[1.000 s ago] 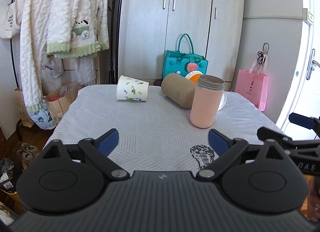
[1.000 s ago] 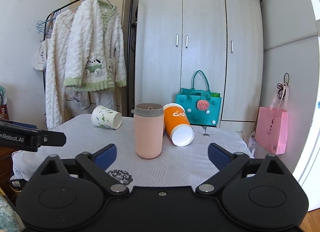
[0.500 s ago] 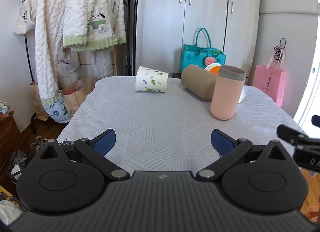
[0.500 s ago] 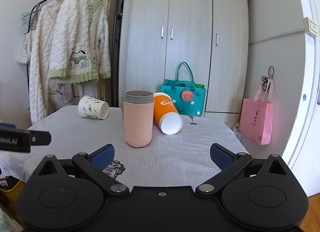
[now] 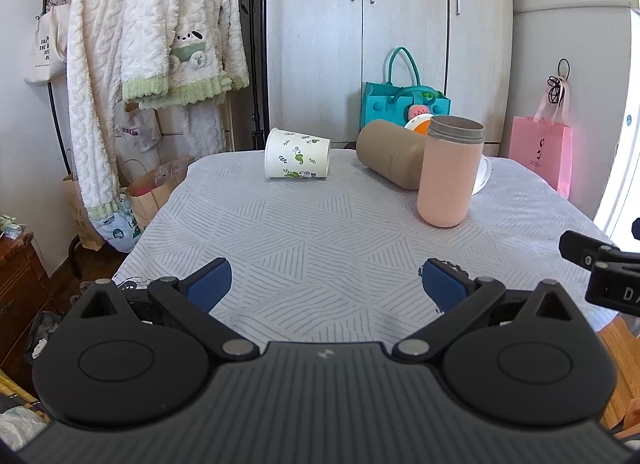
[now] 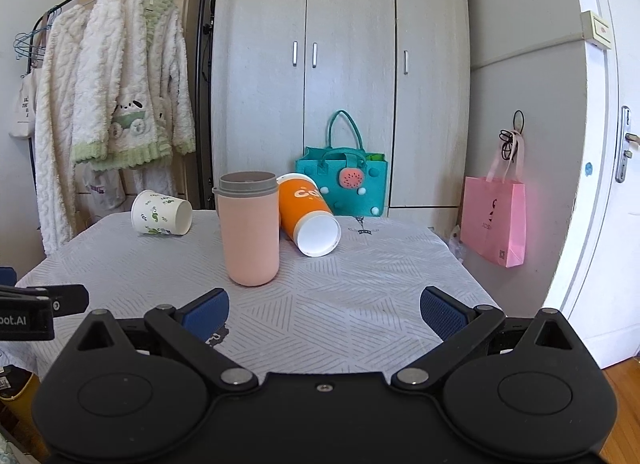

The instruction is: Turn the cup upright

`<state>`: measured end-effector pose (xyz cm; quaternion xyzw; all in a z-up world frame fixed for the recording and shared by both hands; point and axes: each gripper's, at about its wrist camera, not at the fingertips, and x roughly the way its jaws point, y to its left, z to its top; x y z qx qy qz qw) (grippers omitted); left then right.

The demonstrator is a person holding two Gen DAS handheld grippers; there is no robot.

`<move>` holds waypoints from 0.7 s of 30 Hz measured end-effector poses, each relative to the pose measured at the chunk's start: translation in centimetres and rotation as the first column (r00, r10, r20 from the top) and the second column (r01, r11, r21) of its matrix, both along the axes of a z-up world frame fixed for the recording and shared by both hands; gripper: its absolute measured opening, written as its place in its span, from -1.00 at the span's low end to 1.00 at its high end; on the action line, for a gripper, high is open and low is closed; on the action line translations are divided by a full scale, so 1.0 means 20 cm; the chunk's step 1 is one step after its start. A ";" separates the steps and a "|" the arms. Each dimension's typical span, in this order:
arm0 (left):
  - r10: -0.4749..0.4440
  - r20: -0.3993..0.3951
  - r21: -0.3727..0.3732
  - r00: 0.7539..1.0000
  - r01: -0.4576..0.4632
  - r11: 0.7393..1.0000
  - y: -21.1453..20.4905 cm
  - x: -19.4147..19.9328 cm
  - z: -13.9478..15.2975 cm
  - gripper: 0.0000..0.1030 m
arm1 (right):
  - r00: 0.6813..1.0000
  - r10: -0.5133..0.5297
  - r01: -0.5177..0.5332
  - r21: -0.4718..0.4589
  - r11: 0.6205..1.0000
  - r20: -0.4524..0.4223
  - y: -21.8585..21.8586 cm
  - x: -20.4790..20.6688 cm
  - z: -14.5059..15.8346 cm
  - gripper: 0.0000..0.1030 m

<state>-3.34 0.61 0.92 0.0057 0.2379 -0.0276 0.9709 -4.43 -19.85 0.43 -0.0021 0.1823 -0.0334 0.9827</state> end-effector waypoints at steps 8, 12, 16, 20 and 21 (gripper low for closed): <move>0.025 -0.018 -0.004 1.000 -0.025 1.000 0.01 0.01 0.00 1.00 | 1.000 -0.009 0.009 -0.001 1.000 -0.001 -0.02 0.00 0.00 1.00; 0.014 -0.025 0.009 1.000 -0.014 1.000 0.01 0.02 -0.01 1.00 | 1.000 -0.009 0.009 -0.002 1.000 -0.004 -0.02 -0.01 0.00 1.00; 0.002 -0.031 0.004 1.000 -0.002 1.000 0.01 0.02 0.00 1.00 | 1.000 -0.007 0.007 -0.008 1.000 -0.004 -0.02 -0.01 0.00 1.00; 0.010 -0.028 0.009 1.000 -0.010 1.000 0.02 0.01 0.00 1.00 | 1.000 -0.010 0.010 -0.009 1.000 -0.003 -0.01 -0.02 0.00 1.00; 0.011 -0.029 0.007 1.000 -0.011 1.000 0.02 0.01 0.00 1.00 | 1.000 -0.013 0.013 -0.011 1.000 -0.002 -0.01 -0.02 0.00 1.00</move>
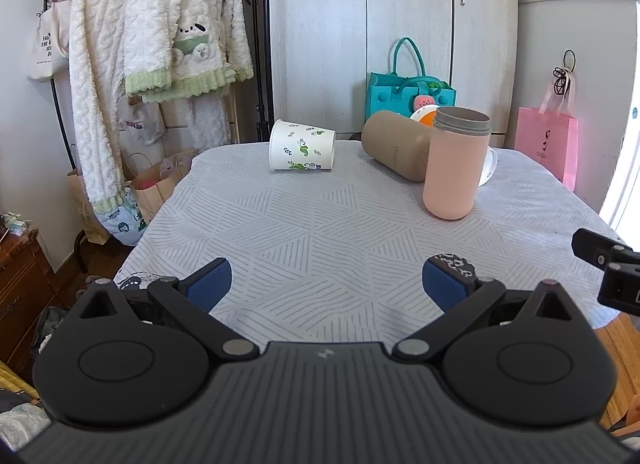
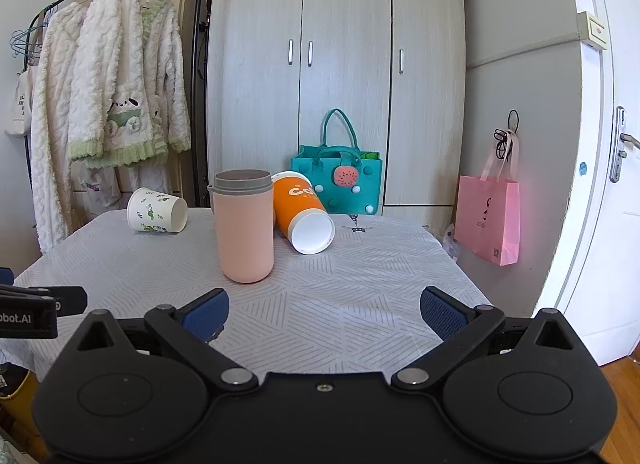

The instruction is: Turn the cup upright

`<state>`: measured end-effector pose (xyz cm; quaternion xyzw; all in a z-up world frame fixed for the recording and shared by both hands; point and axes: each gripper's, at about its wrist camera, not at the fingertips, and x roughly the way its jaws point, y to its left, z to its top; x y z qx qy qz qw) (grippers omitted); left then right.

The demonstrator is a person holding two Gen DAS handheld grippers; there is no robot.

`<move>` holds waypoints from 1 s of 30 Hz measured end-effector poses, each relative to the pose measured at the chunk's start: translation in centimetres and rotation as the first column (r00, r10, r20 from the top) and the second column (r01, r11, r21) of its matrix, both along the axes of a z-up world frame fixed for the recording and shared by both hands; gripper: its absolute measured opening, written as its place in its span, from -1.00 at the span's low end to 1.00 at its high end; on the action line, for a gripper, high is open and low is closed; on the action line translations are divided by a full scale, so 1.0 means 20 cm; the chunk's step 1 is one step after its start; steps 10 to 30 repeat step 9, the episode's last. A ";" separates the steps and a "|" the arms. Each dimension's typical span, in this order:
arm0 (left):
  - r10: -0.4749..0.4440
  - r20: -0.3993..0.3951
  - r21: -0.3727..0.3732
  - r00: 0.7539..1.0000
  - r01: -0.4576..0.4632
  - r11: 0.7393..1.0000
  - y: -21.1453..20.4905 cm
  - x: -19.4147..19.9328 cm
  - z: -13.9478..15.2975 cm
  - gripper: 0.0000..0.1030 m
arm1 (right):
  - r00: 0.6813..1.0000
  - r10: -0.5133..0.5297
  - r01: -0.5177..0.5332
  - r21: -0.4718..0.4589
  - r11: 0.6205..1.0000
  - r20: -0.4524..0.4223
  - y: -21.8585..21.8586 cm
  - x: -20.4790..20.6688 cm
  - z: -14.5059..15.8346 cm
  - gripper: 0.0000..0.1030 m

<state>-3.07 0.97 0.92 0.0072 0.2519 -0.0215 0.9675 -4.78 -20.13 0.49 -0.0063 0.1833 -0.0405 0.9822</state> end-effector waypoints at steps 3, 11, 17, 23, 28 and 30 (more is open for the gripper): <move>0.003 0.001 -0.009 1.000 -0.003 1.000 0.01 0.00 0.00 1.00 | 1.000 -0.003 0.003 -0.002 1.000 0.000 0.00 0.00 0.00 1.00; 0.010 0.005 -0.006 1.000 -0.010 1.000 0.01 0.00 0.01 1.00 | 1.000 -0.004 0.004 -0.001 1.000 0.000 0.00 0.00 0.00 1.00; 0.010 0.005 -0.006 1.000 -0.010 1.000 0.01 0.00 0.01 1.00 | 1.000 -0.004 0.004 -0.001 1.000 0.000 0.00 0.00 0.00 1.00; 0.010 0.005 -0.006 1.000 -0.010 1.000 0.01 0.00 0.01 1.00 | 1.000 -0.004 0.004 -0.001 1.000 0.000 0.00 0.00 0.00 1.00; 0.010 0.005 -0.006 1.000 -0.010 1.000 0.01 0.00 0.01 1.00 | 1.000 -0.004 0.004 -0.001 1.000 0.000 0.00 0.00 0.00 1.00; 0.010 0.005 -0.006 1.000 -0.010 1.000 0.01 0.00 0.01 1.00 | 1.000 -0.004 0.004 -0.001 1.000 0.000 0.00 0.00 0.00 1.00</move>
